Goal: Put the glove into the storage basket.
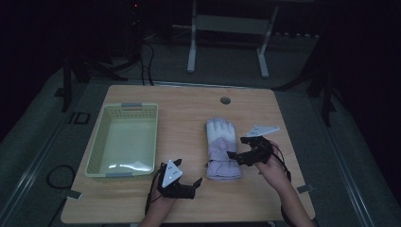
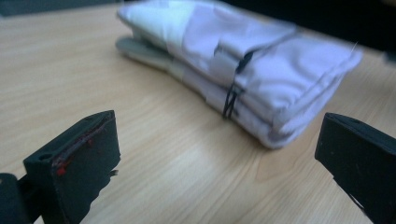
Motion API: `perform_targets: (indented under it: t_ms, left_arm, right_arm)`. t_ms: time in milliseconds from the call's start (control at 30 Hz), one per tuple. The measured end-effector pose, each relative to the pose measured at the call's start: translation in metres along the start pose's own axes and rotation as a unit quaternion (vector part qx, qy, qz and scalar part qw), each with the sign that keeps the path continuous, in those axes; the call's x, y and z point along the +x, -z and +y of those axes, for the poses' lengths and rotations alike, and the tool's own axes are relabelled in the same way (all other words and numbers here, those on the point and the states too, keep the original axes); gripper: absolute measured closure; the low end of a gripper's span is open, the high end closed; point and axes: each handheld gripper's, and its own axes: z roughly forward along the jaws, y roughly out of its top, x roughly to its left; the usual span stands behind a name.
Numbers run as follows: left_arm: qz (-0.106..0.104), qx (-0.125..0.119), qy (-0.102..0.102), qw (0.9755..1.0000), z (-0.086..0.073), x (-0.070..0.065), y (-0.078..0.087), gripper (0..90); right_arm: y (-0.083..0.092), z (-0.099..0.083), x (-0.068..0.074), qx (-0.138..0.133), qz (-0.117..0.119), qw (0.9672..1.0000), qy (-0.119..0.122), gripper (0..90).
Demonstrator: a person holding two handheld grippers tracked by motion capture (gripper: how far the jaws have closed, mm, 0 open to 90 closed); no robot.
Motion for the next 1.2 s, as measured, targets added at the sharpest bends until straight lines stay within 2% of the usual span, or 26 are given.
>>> perform_targets:
  t_ms: [33, 100, 133, 200, 267, 400, 500, 567, 667, 700, 733, 767, 833, 867, 900, 967, 1033, 1100, 1167, 1200]
  left_arm:
    - [0.0, 0.0, 0.0, 1.0, 0.0, 0.0, 0.0, 0.2]
    - [-0.011, 0.004, 0.026, 0.9996, 0.006, -0.003, 0.002, 0.2]
    - [-0.017, 0.01, 0.03, 0.9994, 0.01, -0.004, 0.003, 0.2]
    - [-0.035, 0.013, 0.027, 0.999, 0.02, -0.005, 0.004, 0.2]
    - [-0.041, 0.011, 0.019, 0.9989, 0.03, -0.005, 0.006, 0.2]
    - [-0.046, 0.012, 0.017, 0.9987, 0.051, 0.002, 0.001, 0.2]
    - [-0.048, 0.01, 0.008, 0.9987, 0.067, 0.009, -0.006, 0.2]
    - [-0.062, 0.011, 0.014, 0.9979, 0.076, 0.016, -0.014, 0.3]
    - [-0.068, 0.021, 0.019, 0.9973, 0.084, 0.021, -0.024, 0.3]
    - [-0.068, 0.026, 0.021, 0.9971, 0.086, 0.023, -0.028, 6.6]
    - [-0.054, 0.036, 0.024, 0.9976, 0.089, 0.024, -0.034, 11.4]
    - [-0.052, 0.048, 0.03, 0.997, 0.091, 0.026, -0.041, 14.5]
    - [-0.047, 0.068, 0.032, 0.9961, 0.096, 0.026, -0.051, 14.6]
    - [-0.048, 0.065, 0.032, 0.9962, 0.097, 0.026, -0.053, 15.3]
    - [-0.041, 0.069, 0.03, 0.9963, 0.099, 0.026, -0.058, 16.3]
    - [-0.039, 0.081, 0.031, 0.9954, 0.101, 0.027, -0.065, 20.2]
    - [-0.031, 0.106, 0.045, 0.9929, 0.1, 0.028, -0.076, 20.9]
    - [-0.016, 0.112, 0.045, 0.9925, 0.098, 0.026, -0.081, 26.3]
    - [-0.013, 0.118, 0.061, 0.991, 0.094, 0.024, -0.086, 28.1]
    - [-0.014, 0.134, 0.068, 0.9886, 0.091, 0.024, -0.09, 28.1]
  right_arm:
    - [0.0, 0.0, 0.0, 0.0, 0.0, 1.0, 0.0, 13.0]
    - [0.008, -0.001, 0.0, -0.025, -0.006, 0.9997, -0.001, 10.8]
    - [0.01, 0.0, 0.0, -0.032, -0.008, 0.9994, -0.002, 10.8]
    - [0.011, 0.001, -0.001, -0.034, -0.014, 0.9993, 0.002, 10.9]
    - [0.013, 0.002, -0.004, -0.037, -0.018, 0.9991, 0.006, 14.0]
    - [0.015, 0.003, -0.008, -0.039, -0.037, 0.9983, 0.021, 20.0]
    - [0.014, 0.002, -0.014, -0.041, -0.036, 0.9983, 0.018, 25.8]
    - [0.012, 0.001, -0.018, -0.036, -0.041, 0.9984, 0.015, 28.5]
    - [0.009, 0.001, -0.022, -0.034, -0.033, 0.9988, 0.007, 31.5]
    - [0.006, 0.001, -0.023, -0.032, -0.039, 0.9987, 0.01, 34.0]
    - [0.005, 0.001, -0.024, -0.031, -0.039, 0.9987, 0.009, 34.7]
    - [0.002, 0.001, -0.024, -0.029, -0.037, 0.9989, 0.008, 34.8]
    - [-0.004, 0.003, -0.024, -0.024, -0.038, 0.9988, 0.016, 37.0]
    - [-0.007, 0.003, -0.023, -0.021, -0.036, 0.999, 0.016, 37.1]
    - [-0.009, 0.003, -0.023, -0.02, -0.037, 0.999, 0.017, 37.3]
    - [-0.016, 0.003, -0.025, -0.011, -0.041, 0.999, 0.016, 38.5]
    - [-0.021, 0.0, -0.027, -0.006, -0.043, 0.999, 0.011, 39.6]
    - [-0.026, -0.004, -0.028, 0.003, -0.043, 0.999, 0.007, 39.7]
    - [-0.031, -0.009, -0.027, 0.018, -0.05, 0.9985, 0.011, 39.6]
    - [-0.032, -0.011, -0.027, 0.021, -0.051, 0.9984, 0.012, 39.6]
